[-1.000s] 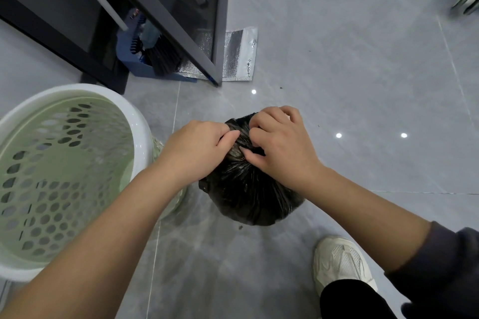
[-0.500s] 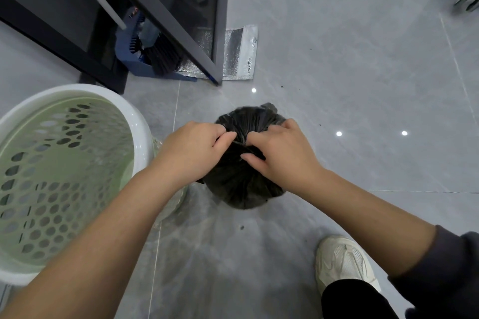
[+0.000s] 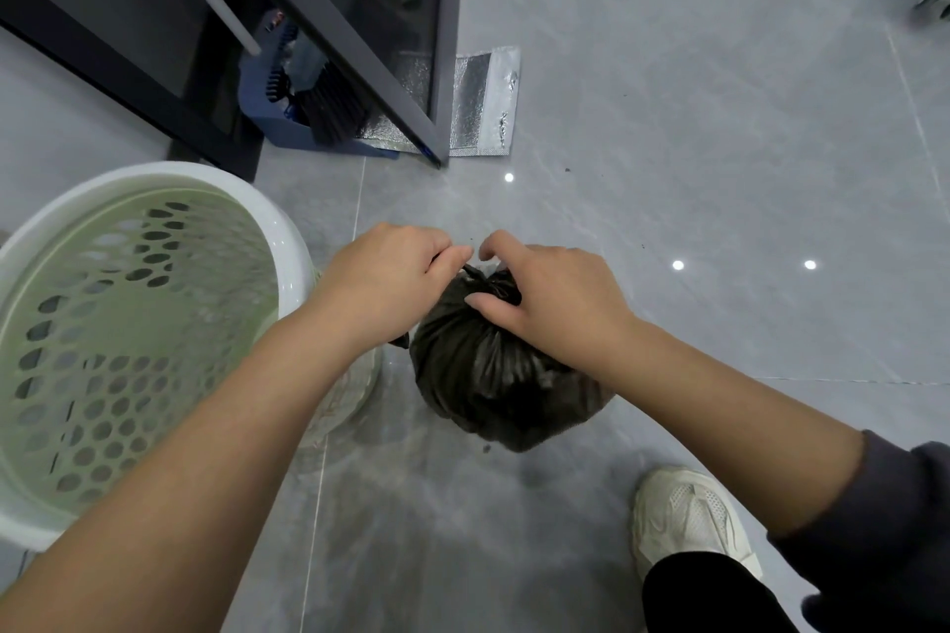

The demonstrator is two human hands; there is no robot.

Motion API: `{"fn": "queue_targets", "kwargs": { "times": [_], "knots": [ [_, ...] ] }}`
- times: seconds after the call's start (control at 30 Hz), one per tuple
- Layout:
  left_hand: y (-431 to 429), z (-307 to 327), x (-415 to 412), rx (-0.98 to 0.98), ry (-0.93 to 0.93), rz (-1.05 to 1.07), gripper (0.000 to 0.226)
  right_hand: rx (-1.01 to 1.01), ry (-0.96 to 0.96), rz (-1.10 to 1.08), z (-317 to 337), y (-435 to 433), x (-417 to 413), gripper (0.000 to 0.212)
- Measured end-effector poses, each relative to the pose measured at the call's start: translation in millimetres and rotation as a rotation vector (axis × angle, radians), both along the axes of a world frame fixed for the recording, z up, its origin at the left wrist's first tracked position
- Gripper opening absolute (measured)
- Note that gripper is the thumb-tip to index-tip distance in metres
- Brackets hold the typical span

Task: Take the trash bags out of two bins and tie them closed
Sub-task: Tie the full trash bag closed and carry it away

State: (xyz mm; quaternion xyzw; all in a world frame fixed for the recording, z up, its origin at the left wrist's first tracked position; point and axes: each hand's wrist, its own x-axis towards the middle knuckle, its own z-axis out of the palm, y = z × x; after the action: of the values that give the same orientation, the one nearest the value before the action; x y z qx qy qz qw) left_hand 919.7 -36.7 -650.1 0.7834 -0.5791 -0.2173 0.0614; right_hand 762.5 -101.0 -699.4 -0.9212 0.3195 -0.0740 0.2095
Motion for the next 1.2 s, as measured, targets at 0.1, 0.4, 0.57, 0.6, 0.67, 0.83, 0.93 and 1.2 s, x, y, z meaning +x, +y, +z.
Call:
{"fn": "queue_targets", "kwargs": {
  "times": [0.1, 0.4, 0.57, 0.6, 0.67, 0.83, 0.93, 1.2],
  "knots": [
    [-1, 1, 1, 0.004, -0.016, -0.015, 0.048, 0.056, 0.001, 0.029, -2, 0, 0, 0.04],
    [1, 1, 3, 0.026, -0.016, 0.005, 0.05, -0.056, -0.018, 0.081, -5, -7, 0, 0.029],
    [-2, 2, 2, 0.009, 0.013, 0.022, 0.048, 0.037, -0.048, 0.0, -1, -5, 1, 0.032],
    [-3, 2, 1, 0.002, 0.015, 0.017, 0.047, 0.032, -0.062, -0.009, 0, -5, 0, 0.031],
    [-3, 3, 1, -0.002, 0.02, 0.008, 0.047, -0.018, -0.083, -0.002, -2, -4, 1, 0.022],
    [-2, 3, 2, 0.022, 0.014, 0.007, 0.038, -0.109, -0.026, -0.004, -9, -4, 1, 0.028],
    [3, 2, 2, -0.001, 0.027, 0.035, 0.031, -0.133, -0.003, 0.035, -10, -8, -1, 0.028],
    [7, 8, 1, 0.002, 0.058, 0.072, 0.03, -0.199, -0.008, -0.057, -8, -7, 2, 0.02]
  ]
}}
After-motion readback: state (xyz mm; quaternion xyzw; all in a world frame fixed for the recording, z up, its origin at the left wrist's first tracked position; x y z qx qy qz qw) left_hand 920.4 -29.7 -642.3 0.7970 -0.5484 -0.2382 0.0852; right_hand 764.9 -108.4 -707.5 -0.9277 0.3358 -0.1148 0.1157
